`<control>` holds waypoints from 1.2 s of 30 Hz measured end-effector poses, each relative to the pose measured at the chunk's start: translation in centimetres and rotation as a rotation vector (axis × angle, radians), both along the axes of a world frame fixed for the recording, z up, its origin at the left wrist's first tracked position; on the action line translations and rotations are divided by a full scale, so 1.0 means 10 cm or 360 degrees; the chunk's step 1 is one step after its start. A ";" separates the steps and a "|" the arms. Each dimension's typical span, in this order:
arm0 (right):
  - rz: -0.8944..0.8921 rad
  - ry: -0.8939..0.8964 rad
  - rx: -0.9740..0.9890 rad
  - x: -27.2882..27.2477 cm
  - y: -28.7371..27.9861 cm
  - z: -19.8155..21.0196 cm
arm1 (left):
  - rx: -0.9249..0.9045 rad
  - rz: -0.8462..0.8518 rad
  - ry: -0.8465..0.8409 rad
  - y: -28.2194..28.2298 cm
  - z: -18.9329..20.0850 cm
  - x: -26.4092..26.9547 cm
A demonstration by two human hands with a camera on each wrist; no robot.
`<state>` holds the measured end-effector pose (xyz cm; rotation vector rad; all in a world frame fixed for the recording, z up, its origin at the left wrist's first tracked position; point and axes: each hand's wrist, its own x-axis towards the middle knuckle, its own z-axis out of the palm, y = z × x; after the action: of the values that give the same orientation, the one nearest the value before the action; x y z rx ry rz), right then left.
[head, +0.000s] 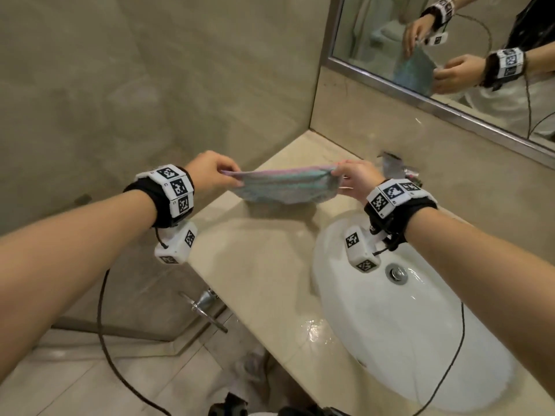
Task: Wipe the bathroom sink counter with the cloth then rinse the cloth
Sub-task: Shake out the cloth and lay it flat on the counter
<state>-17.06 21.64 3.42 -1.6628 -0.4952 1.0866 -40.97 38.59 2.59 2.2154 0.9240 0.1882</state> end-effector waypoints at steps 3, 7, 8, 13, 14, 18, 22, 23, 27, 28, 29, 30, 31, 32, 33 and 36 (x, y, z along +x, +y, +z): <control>0.0220 0.0086 -0.0176 -0.07 -0.17 -0.28 | -0.0083 -0.0133 0.0349 -0.18 -0.27 -0.16; 0.0421 0.0162 -0.0404 -0.18 -0.38 -0.58 | -0.0277 -0.0339 0.0684 -0.38 -0.56 -0.31; 0.0458 0.0171 -0.0469 -0.20 -0.42 -0.63 | -0.0338 -0.0366 0.0726 -0.42 -0.62 -0.33; 0.0421 0.0167 -0.0584 -0.21 -0.49 -0.81 | -0.0516 -0.0341 0.0732 -0.46 -0.81 -0.35; 0.0364 0.0139 -0.0556 -0.21 -0.49 -0.81 | -0.0522 -0.0276 0.0685 -0.43 -0.83 -0.33; 0.0101 -0.0017 -0.0435 -0.14 -0.47 -0.87 | -0.0555 0.0096 0.0375 -0.32 -0.89 -0.19; -0.0043 -0.0106 -0.0378 -0.07 -0.41 -0.96 | -0.0587 0.0466 0.0083 -0.24 -0.93 -0.02; -0.0078 -0.0118 -0.0364 -0.06 -0.37 -0.98 | -0.0585 0.0531 0.0053 -0.22 -0.96 0.03; -0.0212 -0.0148 -0.0304 0.03 -0.18 -1.00 | -0.0649 0.0684 -0.0035 -0.13 -1.03 0.19; -0.0227 -0.0162 -0.0302 0.05 -0.12 -1.00 | -0.0652 0.0703 -0.0050 -0.09 -1.05 0.22; -0.0238 -0.0174 -0.0302 0.07 -0.07 -1.02 | -0.0648 0.0723 -0.0057 -0.06 -1.07 0.24; -0.0247 -0.0179 -0.0308 0.09 -0.01 -1.03 | -0.0644 0.0748 -0.0058 -0.02 -1.09 0.26; -0.0257 -0.0179 -0.0315 0.11 0.05 -1.05 | -0.0647 0.0769 -0.0051 0.01 -1.11 0.27; -0.0263 -0.0182 -0.0326 0.12 0.11 -1.07 | -0.0656 0.0785 -0.0043 0.04 -1.13 0.29; -0.0272 -0.0193 -0.0338 0.14 0.15 -1.09 | -0.0671 0.0794 -0.0038 0.06 -1.14 0.30; -0.0272 -0.0265 -0.0374 0.15 0.22 -1.11 | -0.0688 0.0784 -0.0019 0.11 -1.18 0.32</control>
<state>-15.53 23.89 -7.68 -1.9748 -0.3329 0.9118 -37.79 39.69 -9.17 1.5669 1.3513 0.2046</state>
